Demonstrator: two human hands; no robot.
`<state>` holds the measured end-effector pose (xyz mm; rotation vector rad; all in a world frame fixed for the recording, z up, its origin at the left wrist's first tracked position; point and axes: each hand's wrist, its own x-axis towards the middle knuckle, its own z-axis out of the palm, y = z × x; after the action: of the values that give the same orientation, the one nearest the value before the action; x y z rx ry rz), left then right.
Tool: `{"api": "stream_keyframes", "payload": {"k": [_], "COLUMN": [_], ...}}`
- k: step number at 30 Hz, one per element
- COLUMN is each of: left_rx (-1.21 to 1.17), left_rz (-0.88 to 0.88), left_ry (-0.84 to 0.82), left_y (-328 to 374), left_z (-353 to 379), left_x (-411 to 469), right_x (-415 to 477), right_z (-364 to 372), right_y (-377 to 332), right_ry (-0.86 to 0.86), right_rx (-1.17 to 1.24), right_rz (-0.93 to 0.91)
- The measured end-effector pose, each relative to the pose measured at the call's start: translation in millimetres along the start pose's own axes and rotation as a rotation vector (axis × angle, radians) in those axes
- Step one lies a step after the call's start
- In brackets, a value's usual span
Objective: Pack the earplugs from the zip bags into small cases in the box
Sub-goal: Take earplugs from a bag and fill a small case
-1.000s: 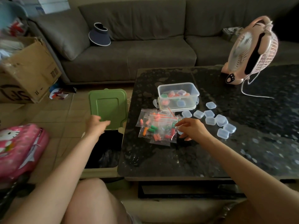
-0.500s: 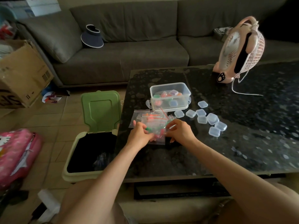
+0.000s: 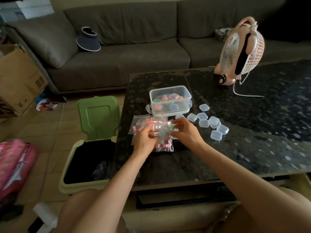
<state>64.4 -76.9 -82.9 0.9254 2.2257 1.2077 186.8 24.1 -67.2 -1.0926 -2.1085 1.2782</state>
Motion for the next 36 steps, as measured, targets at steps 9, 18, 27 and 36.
{"api": "stream_keyframes", "payload": {"k": [9, 18, 27, 36], "left_rx": [-0.158, -0.266, -0.220, -0.217], "left_rz": [0.104, 0.082, -0.020, -0.069], "left_ry": [-0.195, -0.164, -0.156, -0.177], "left_y": [28, 32, 34, 33], "left_z": [-11, -5, 0, 0], "left_x": [-22, -26, -25, -23], "right_x": [-3, -15, -22, -25], "right_z": [-27, -36, -38, -42], "right_y": [-8, -3, -3, -7], "right_ry": [-0.111, -0.217, -0.312, -0.369], "right_rx": [0.322, 0.250, 0.138, 0.129], "right_rz": [0.049, -0.033, -0.166, -0.189]}}
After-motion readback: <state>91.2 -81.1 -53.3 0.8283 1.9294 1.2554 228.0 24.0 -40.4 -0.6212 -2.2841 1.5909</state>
